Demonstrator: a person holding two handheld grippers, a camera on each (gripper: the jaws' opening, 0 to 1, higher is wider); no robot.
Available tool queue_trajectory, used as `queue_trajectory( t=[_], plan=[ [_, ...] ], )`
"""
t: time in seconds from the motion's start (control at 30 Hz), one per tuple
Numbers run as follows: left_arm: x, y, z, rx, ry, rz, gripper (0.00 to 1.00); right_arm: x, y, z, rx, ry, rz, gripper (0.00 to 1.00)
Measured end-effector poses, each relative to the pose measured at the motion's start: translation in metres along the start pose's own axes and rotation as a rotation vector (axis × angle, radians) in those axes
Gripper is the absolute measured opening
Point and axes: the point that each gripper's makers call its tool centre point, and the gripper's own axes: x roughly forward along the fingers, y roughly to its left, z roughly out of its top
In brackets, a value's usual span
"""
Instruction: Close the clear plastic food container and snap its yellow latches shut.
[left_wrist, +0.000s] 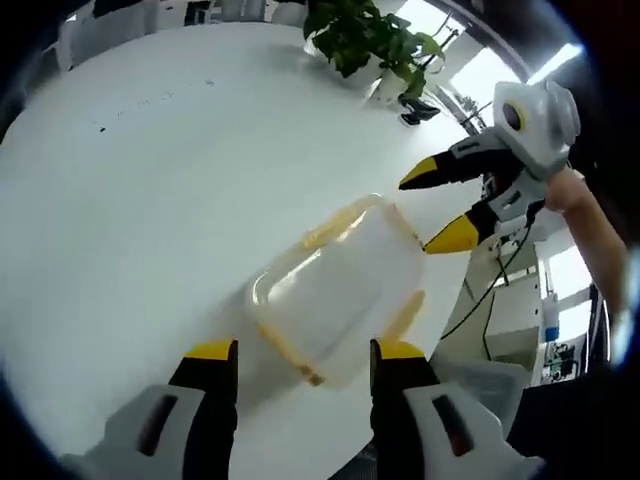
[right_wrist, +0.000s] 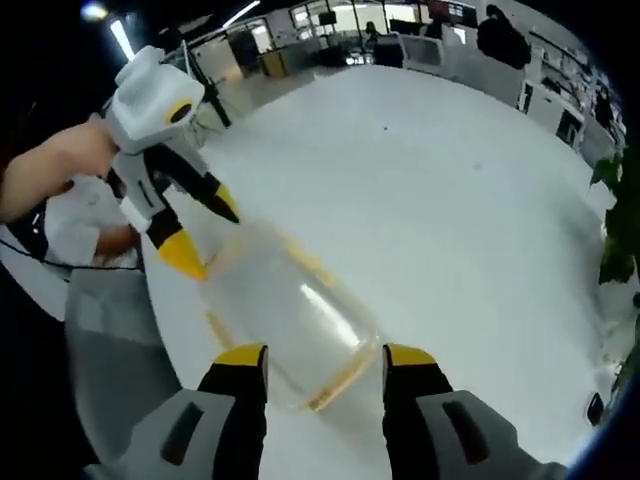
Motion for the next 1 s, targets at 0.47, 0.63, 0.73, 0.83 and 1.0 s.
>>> queue_trajectory(
  t=[0.47, 0.63, 0.73, 0.83, 1.0],
  plan=[
    [-0.004, -0.024, 0.011, 0.294, -0.017, -0.015, 0.56, 0.001, 0.012, 0.008, -0.148, -0.004, 0.037, 0.45],
    [-0.002, -0.032, 0.013, 0.354, -0.005, -0.020, 0.55, 0.003, 0.017, 0.008, -0.161, 0.006, 0.069, 0.43],
    [-0.001, -0.031, 0.017, 0.406, -0.003, -0.003, 0.55, 0.003, 0.020, 0.012, -0.185, -0.001, 0.081, 0.42],
    [0.001, -0.034, 0.022, 0.490, -0.009, 0.004, 0.53, 0.005, 0.021, 0.012, -0.211, 0.010, 0.075, 0.40],
    [0.002, -0.040, 0.027, 0.564, -0.023, 0.003, 0.51, 0.007, 0.024, 0.014, -0.243, 0.014, 0.091, 0.40]
  ],
)
